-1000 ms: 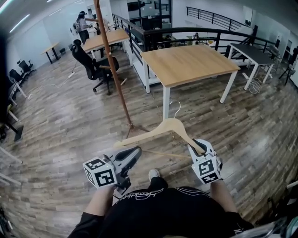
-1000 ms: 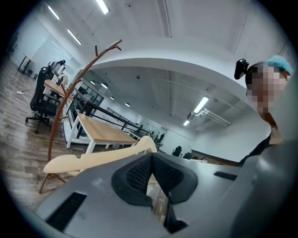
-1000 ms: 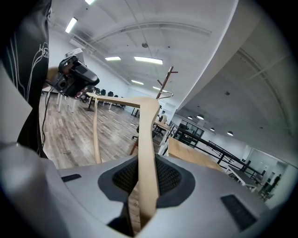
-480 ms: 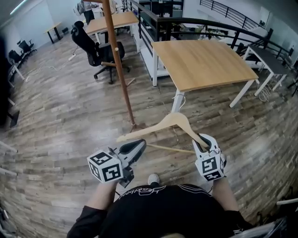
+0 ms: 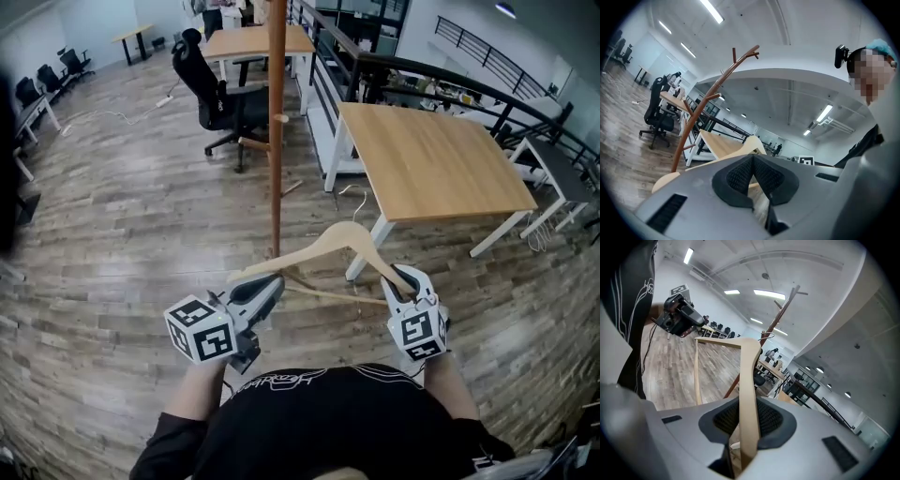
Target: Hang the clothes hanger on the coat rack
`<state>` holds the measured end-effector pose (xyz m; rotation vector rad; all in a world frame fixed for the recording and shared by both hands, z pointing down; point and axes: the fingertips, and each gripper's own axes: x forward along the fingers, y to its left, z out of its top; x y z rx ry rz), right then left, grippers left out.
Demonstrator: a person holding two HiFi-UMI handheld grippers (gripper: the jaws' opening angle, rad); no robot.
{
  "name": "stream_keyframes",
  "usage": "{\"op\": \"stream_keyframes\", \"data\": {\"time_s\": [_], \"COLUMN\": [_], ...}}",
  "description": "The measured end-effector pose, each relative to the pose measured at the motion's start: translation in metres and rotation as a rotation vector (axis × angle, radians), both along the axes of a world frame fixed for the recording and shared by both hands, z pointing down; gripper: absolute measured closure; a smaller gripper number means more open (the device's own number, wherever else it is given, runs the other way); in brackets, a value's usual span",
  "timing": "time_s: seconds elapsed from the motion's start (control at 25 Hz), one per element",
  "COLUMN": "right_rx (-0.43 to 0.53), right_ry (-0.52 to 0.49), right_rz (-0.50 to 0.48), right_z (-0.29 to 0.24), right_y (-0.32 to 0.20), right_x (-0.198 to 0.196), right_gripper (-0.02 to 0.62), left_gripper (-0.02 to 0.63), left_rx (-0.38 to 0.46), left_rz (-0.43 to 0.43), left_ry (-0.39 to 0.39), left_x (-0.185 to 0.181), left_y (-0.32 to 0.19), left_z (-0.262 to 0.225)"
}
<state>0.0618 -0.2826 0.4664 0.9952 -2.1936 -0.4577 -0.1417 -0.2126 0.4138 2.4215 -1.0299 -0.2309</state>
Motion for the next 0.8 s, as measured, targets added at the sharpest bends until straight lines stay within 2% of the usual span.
{"op": "stream_keyframes", "data": {"time_s": [0.32, 0.8], "right_rx": [0.026, 0.043], "right_ry": [-0.025, -0.064], "right_rz": [-0.083, -0.265], "right_z": [-0.016, -0.027], "right_y": [-0.035, -0.101], "right_x": [-0.038, -0.085], "right_gripper": [0.48, 0.48], "left_gripper": [0.598, 0.6], "left_rx": [0.022, 0.013], "left_rz": [-0.1, -0.243], "left_ry": [0.019, 0.002], "left_x": [-0.032, -0.045], "left_y": [-0.006, -0.051], "left_z": [-0.01, -0.034]}}
